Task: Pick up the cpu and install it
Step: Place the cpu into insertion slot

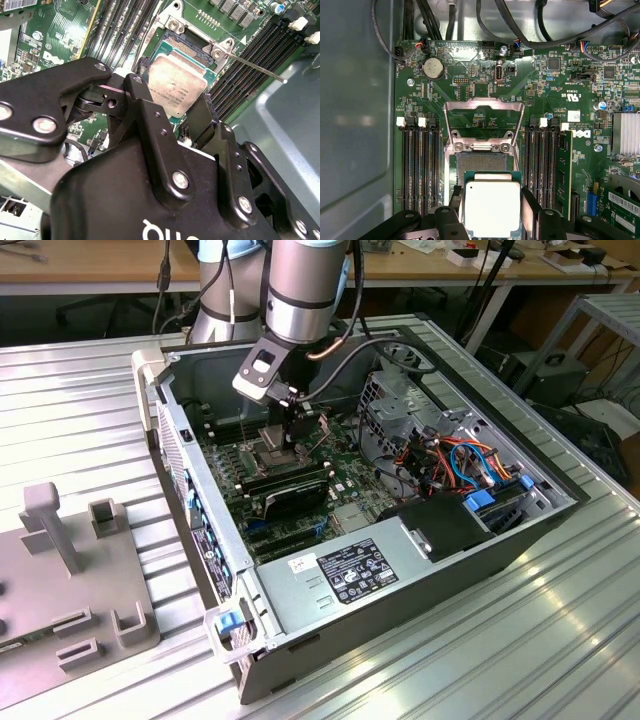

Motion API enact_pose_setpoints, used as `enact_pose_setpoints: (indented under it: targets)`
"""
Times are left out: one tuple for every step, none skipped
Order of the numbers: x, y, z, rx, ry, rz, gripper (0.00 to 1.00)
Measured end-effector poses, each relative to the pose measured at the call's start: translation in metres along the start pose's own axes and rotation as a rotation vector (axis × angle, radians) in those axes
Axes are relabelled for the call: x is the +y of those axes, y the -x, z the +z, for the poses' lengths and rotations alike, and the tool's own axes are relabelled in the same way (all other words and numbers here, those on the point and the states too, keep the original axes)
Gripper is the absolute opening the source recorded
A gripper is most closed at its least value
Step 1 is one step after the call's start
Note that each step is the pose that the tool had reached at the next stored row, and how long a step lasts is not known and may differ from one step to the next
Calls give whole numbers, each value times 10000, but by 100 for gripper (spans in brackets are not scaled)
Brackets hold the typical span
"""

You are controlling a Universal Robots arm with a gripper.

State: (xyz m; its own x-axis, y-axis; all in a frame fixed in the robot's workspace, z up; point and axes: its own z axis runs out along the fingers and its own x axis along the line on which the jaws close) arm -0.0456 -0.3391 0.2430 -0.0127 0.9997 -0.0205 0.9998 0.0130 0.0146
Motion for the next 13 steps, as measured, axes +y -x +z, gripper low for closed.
enact_pose_setpoints:
  targets:
    - [0,0,6,1,0,0,55]
    - [0,0,10,-2,-1,-1,55]
    - [0,0,18,-1,-1,0,55]
    - [0,0,28,-1,-1,-1,55]
    - [-1,-1,39,-1,-1,0,55]
    - [-1,-1,52,-1,-1,0,55]
    - [-1,-1,64,-1,-1,0,55]
    - [-1,-1,77,-1,-1,0,55]
    - [-1,-2,88,-1,-1,0,55]
    - [-2,-6,105,-2,-2,2,55]
    - [-2,-10,110,-3,-3,1,55]
    - [-2,-12,115,-3,-2,0,55]
    - [-2,-15,126,-1,-1,-1,55]
